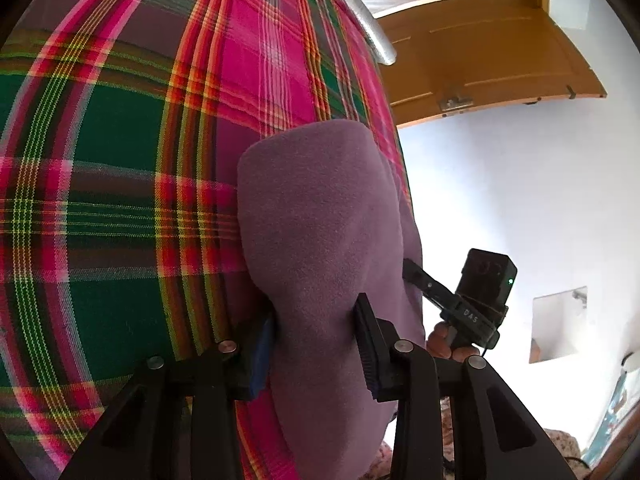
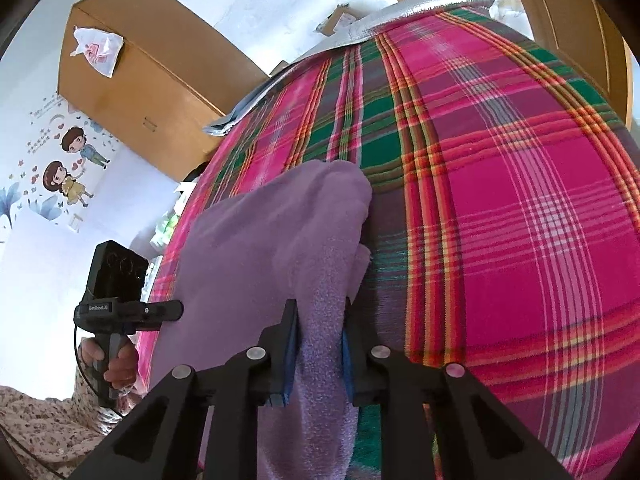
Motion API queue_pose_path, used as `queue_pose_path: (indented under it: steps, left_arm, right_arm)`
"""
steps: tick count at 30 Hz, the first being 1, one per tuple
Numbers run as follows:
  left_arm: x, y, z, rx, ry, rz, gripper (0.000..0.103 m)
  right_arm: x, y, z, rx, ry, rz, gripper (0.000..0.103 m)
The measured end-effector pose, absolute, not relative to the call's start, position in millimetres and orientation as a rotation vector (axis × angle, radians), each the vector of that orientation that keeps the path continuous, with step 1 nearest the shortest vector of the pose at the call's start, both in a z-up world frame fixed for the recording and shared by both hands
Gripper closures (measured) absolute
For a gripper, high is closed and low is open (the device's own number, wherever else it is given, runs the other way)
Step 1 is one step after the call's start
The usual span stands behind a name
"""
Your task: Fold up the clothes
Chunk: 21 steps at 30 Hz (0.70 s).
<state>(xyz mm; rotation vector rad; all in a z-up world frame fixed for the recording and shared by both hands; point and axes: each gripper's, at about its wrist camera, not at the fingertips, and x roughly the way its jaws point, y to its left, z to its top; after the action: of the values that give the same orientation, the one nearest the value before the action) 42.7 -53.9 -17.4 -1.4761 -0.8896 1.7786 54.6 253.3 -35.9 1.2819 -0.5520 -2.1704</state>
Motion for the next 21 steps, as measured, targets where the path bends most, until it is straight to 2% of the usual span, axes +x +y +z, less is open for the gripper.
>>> queue_pose_path:
  steps: [8,21]
  left_arm:
    - [34,-63,-11,-1.441,-0.931,1.781,0.068]
    - [-2,-109,17,-1.329,-0.985,1.955,0.068]
  right_arm:
    - [49,245,-12,1.238,-0.539,-2.202,0.085]
    - [9,193,2,1.181,-0.530,-2.145,0.085]
